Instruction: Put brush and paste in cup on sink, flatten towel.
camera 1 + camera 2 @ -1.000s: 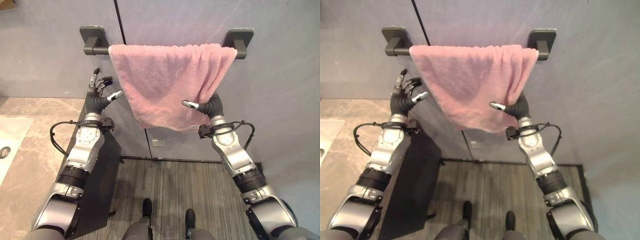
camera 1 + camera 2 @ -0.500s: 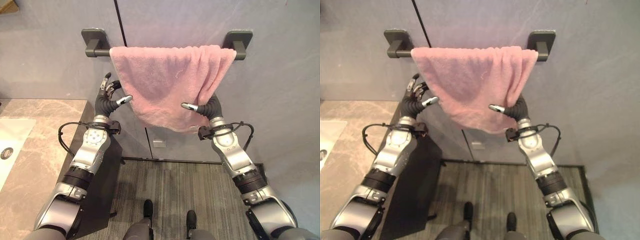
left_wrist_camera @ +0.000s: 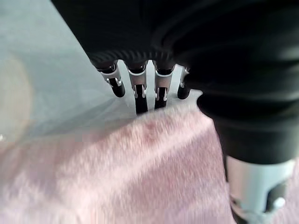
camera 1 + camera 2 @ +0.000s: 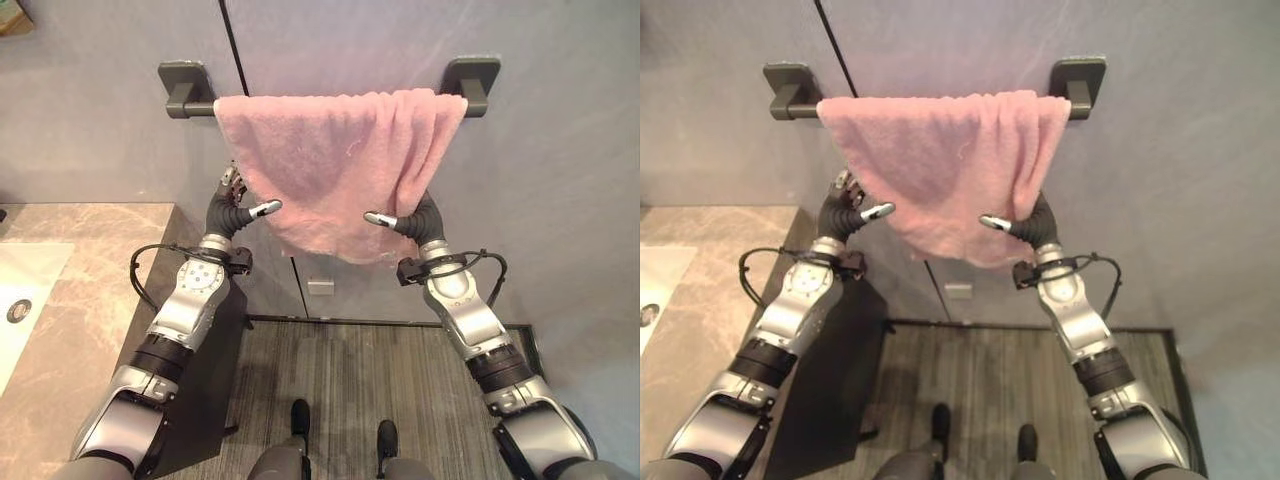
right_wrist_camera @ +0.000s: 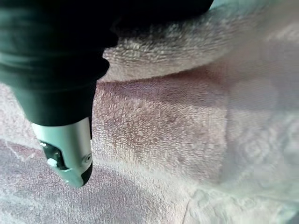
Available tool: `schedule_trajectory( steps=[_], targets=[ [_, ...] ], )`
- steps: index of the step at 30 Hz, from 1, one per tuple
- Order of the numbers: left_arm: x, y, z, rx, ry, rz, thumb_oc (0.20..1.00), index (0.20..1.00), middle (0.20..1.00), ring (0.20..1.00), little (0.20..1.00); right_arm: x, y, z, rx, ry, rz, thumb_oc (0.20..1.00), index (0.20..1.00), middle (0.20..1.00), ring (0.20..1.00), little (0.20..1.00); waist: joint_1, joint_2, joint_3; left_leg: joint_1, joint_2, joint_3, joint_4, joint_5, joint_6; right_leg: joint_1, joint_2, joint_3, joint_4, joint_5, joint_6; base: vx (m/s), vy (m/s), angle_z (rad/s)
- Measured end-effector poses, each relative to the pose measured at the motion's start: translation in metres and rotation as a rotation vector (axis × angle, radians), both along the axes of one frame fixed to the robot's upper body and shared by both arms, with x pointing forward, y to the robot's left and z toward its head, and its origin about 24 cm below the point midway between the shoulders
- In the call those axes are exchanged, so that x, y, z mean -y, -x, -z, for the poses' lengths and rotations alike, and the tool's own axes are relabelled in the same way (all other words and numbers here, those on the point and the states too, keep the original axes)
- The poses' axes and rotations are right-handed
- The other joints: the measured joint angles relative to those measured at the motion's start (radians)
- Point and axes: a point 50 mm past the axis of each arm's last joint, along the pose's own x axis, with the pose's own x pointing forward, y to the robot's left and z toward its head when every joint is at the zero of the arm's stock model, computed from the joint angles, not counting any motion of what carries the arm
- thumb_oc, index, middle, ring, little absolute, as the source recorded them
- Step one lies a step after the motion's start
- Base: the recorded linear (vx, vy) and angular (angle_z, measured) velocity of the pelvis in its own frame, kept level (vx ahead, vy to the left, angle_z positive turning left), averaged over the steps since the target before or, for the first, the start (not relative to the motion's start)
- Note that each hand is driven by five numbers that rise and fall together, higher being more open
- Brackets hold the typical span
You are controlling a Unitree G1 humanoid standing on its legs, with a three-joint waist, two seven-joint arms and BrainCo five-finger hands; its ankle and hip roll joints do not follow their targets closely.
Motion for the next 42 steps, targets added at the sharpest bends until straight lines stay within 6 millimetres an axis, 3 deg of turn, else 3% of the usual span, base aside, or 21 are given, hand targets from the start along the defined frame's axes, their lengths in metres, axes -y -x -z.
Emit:
schedule_trajectory(
  steps=[1, 3, 12, 29, 40, 41, 42],
  targets=[
    [0.004, 0.001, 0.001, 0.000, -0.001, 0.013, 0.561, 0.561, 0.561, 0.561, 0.561, 0.000, 0.000, 0.001, -0.002, 0.001, -0.002, 1.000, 1.000, 1.000, 1.000, 1.000, -0.007, 0.003, 0.001, 0.000, 0.000, 0.000, 0.000, 0.000, 0.000, 0.002, 0.000, 0.000, 0.000, 0.000, 0.000, 0.00, 0.000, 0.00],
    [0.006, 0.001, 0.001, -0.004, 0.001, 0.023, 0.200, 0.200, 0.200, 0.200, 0.200, 0.000, 0.001, 0.002, -0.007, 0.001, -0.002, 1.000, 1.000, 1.000, 1.000, 1.000, -0.012, 0.007, 0.001, 0.001, 0.000, 0.000, 0.000, 0.000, 0.000, 0.003, 0.000, 0.000, 0.000, 0.001, -0.001, 0.00, 0.000, 0.00],
    [0.027, 0.002, 0.006, -0.016, -0.009, 0.118, 0.200, 0.200, 0.200, 0.200, 0.200, -0.001, 0.001, 0.003, -0.012, -0.003, -0.006, 1.000, 1.000, 1.000, 1.000, 1.000, -0.064, 0.021, 0.000, 0.020, 0.000, 0.003, 0.000, 0.001, 0.007, 0.020, 0.001, -0.002, 0.002, -0.002, -0.004, 0.00, 0.000, 0.00],
    [0.022, 0.001, 0.003, 0.003, -0.041, 0.087, 0.200, 0.200, 0.200, 0.200, 0.200, 0.003, 0.002, 0.005, -0.019, 0.002, 0.006, 1.000, 1.000, 1.000, 1.000, 1.000, -0.062, 0.031, -0.002, 0.025, 0.006, 0.006, 0.000, 0.000, 0.008, 0.024, 0.006, -0.001, 0.002, -0.005, -0.008, 0.00, 0.000, 0.00],
    [0.007, 0.004, 0.008, -0.002, -0.050, 0.018, 0.200, 0.200, 0.200, 0.200, 0.200, 0.007, 0.002, 0.005, -0.017, 0.007, 0.016, 1.000, 1.000, 1.000, 1.000, 1.000, -0.052, 0.034, -0.004, 0.037, 0.006, 0.001, 0.000, -0.005, 0.008, 0.039, 0.006, -0.005, 0.005, -0.010, -0.009, 0.00, 0.008, 0.01],
    [0.005, 0.004, 0.010, -0.006, -0.048, 0.012, 0.200, 0.200, 0.200, 0.200, 0.200, 0.008, 0.002, 0.005, -0.016, 0.009, 0.018, 0.636, 0.636, 0.636, 0.636, 0.636, -0.052, 0.035, -0.004, 0.037, 0.006, 0.000, 0.000, -0.005, 0.008, 0.040, 0.006, -0.007, 0.005, -0.010, -0.009, -0.01, 0.029, 0.04],
    [0.002, 0.005, 0.012, -0.014, -0.041, -0.002, 0.200, 0.200, 0.200, 0.200, 0.200, 0.008, 0.002, 0.004, -0.015, 0.009, 0.019, 0.442, 0.442, 0.442, 0.442, 0.442, -0.051, 0.035, -0.004, 0.037, 0.006, -0.001, 0.000, -0.005, 0.008, 0.040, 0.007, -0.007, 0.005, -0.010, -0.010, 0.00, 0.023, 0.03]
  ],
)
